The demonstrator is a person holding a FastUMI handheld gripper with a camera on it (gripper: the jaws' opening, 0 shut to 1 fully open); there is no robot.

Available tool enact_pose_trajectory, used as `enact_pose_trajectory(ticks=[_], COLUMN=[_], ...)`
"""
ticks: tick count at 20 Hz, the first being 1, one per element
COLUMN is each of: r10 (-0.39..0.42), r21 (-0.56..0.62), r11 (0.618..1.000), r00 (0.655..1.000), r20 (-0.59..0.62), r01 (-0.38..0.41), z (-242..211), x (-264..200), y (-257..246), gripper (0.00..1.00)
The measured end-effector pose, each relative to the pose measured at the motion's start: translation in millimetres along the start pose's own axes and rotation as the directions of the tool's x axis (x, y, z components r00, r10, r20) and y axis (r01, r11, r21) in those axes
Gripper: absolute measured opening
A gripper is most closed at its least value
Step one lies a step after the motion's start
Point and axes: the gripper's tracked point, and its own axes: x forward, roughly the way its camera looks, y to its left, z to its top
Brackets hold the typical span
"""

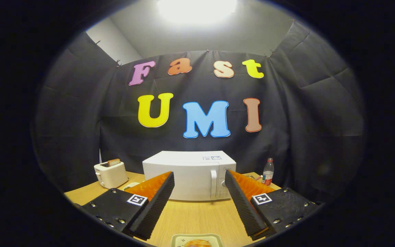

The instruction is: Open the microwave, put the food inside, and close the microwave door.

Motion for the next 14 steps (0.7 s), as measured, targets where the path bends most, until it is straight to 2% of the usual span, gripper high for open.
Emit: enact_pose_trajectory(ticks=[6,14], r10=[-0.012,-0.034], r21=[-0.002,0.011], r11=[1.000,0.999], r00=[1.000,0.998], r20=[0.009,-0.056], r01=[0.012,0.035], z=[-20,-81], x=[71,160], y=[-20,-44], gripper=[0.96,0.96])
